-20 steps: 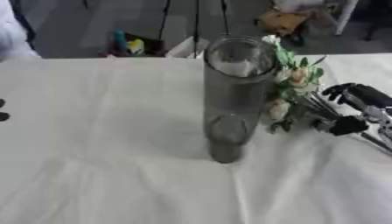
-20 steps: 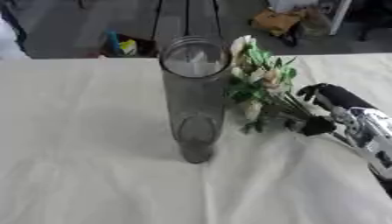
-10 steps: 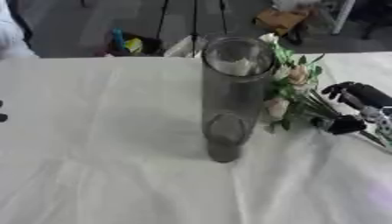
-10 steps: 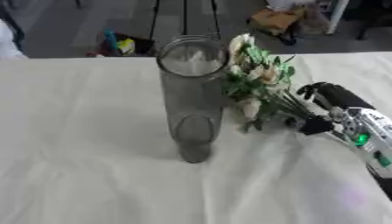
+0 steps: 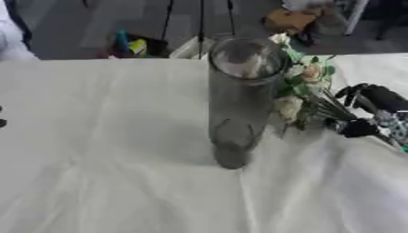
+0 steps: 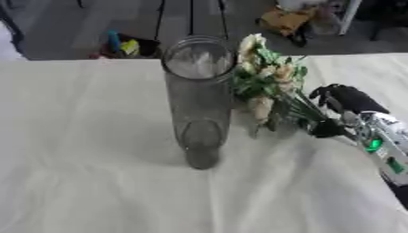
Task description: Arrange flowers into the vase.
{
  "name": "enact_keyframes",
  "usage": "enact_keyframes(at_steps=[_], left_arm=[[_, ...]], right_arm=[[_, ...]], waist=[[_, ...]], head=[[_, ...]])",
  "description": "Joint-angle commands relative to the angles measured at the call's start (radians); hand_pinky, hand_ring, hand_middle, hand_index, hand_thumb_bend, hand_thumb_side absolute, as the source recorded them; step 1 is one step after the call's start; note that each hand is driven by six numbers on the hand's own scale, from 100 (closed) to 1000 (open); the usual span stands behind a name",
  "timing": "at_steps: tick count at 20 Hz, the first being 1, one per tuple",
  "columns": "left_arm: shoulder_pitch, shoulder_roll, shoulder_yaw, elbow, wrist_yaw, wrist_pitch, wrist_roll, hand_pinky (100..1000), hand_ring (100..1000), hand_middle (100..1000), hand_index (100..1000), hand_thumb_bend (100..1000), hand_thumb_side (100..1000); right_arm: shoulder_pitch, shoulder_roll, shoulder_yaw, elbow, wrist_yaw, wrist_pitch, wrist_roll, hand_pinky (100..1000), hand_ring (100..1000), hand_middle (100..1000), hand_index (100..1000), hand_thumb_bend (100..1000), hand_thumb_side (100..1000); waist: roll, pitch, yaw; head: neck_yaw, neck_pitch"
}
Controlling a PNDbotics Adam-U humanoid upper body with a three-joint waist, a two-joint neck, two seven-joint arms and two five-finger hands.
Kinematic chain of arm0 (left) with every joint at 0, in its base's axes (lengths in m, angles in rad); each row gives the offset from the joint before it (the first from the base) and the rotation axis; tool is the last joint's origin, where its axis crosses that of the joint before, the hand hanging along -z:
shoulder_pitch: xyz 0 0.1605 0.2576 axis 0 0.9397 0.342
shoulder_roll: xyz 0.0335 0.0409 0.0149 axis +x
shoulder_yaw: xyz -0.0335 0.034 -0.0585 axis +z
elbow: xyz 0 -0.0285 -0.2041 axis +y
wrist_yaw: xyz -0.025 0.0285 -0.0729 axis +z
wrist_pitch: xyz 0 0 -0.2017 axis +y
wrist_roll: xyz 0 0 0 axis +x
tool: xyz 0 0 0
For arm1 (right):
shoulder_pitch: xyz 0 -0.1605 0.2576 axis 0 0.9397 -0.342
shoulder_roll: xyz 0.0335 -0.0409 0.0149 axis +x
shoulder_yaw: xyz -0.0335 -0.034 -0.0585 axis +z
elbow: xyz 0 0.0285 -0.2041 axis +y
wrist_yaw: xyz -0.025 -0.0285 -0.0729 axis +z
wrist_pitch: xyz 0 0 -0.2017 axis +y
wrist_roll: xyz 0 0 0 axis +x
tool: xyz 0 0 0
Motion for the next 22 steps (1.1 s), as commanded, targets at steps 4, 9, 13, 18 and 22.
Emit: enact_keyframes(at_steps=[4,9,13,18,22], left_arm=[[-0.008,0.005,-0.01,-0.018,-0.001,-0.001,-0.009,587,639,721,867,100,1000],[-0.008,0.004,-0.01,-0.018,-0.001,-0.001,-0.013,587,638,717,868,100,1000],[-0.007,0.004,-0.009,-0.018,-0.001,0.0,-0.016,586,638,715,868,100,1000],[-0.008,0.003,-0.01,-0.018,-0.001,0.001,-0.017,586,637,712,868,100,1000],[-0.008,0.003,-0.01,-0.018,0.0,0.0,-0.017,585,637,710,868,100,1000]], right_arm=[[0.003,-0.035,0.004,-0.066,0.003,-0.007,-0.029,641,616,552,763,194,393],[0.001,-0.037,0.013,-0.08,0.025,-0.012,-0.022,615,594,527,733,153,382],[-0.001,-0.035,0.018,-0.076,0.039,-0.019,-0.006,630,618,553,755,164,370],[-0.005,-0.034,0.018,-0.069,0.045,-0.02,0.004,629,619,553,754,151,365],[-0.007,-0.035,0.02,-0.061,0.067,-0.011,0.01,514,536,420,684,100,399]], waist=[[0.003,0.0,-0.001],[0.002,0.0,0.0],[0.003,0.0,0.001],[0.002,0.001,-0.001],[0.002,0.001,-0.001]], head=[[-0.003,-0.015],[-0.007,-0.018],[-0.008,-0.02],[-0.008,-0.021],[-0.009,-0.022]])
